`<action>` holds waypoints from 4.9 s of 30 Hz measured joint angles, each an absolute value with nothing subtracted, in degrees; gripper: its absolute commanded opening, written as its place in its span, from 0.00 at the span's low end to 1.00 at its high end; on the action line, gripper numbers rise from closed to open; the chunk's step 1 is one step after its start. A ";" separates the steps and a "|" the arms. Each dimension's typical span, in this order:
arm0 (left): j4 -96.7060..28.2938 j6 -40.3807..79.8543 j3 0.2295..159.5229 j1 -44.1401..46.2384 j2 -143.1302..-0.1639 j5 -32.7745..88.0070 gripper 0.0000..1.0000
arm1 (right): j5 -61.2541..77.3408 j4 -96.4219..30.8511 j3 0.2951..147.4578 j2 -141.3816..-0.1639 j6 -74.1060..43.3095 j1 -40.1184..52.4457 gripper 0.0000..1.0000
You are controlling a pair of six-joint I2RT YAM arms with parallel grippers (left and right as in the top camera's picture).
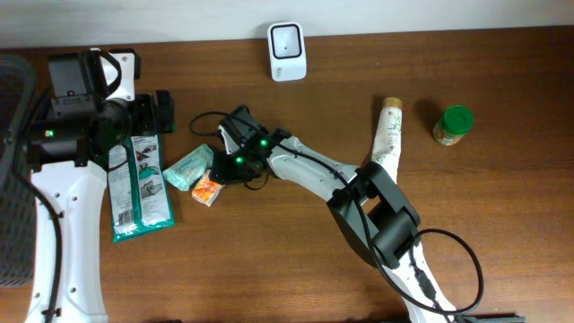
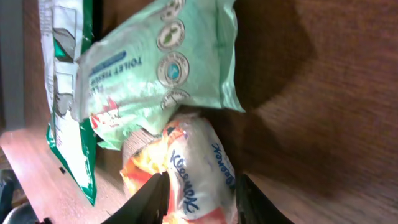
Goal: Scan the item barcode
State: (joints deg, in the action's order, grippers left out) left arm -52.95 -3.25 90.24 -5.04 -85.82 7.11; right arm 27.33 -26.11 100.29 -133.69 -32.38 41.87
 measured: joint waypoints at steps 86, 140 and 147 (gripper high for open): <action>-52.97 -3.27 90.24 -5.04 -85.82 7.14 0.99 | 21.37 -61.25 104.62 -125.21 -9.76 18.83 0.31; -52.95 -3.27 90.24 -5.04 -85.82 7.11 0.99 | 83.94 -47.00 92.33 -119.72 -7.46 3.36 0.04; -52.95 -3.27 90.24 -5.04 -85.82 7.11 0.99 | 86.43 -48.14 92.33 -119.72 -7.40 0.71 0.04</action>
